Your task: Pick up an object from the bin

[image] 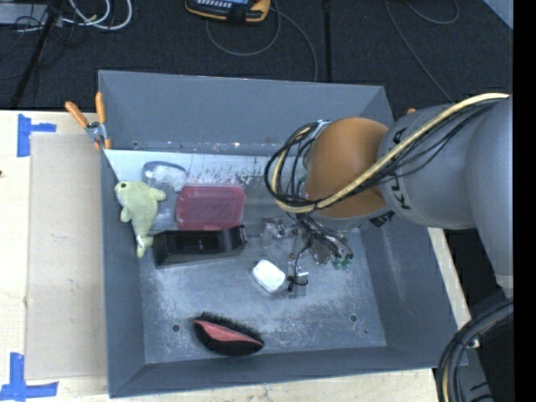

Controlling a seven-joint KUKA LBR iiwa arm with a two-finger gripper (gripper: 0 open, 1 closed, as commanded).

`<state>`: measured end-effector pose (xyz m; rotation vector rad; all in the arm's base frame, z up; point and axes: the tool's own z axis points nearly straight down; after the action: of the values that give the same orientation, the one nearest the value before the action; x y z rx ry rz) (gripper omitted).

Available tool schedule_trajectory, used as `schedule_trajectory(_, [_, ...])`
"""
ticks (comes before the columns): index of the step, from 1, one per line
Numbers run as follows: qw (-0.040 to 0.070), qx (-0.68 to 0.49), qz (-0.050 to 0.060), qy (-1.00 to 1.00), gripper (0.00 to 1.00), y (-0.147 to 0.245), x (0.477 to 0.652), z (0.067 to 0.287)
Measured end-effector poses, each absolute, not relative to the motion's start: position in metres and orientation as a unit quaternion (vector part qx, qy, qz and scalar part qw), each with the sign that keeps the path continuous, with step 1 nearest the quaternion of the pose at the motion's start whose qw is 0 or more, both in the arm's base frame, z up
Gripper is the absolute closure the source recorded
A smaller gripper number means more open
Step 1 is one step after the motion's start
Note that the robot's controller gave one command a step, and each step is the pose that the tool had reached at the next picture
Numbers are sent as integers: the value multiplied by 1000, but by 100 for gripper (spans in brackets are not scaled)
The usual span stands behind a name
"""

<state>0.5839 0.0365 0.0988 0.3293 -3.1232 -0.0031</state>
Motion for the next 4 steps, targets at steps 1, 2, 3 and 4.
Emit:
schedule_trajectory(1, [1, 47, 0, -999, 100, 50, 574, 70])
schedule_trajectory(2, [1, 47, 0, -999, 100, 50, 574, 70])
schedule_trajectory(3, [3, 47, 0, -999, 100, 50, 573, 73])
schedule_trajectory(4, [7, 47, 0, -999, 100, 50, 571, 88])
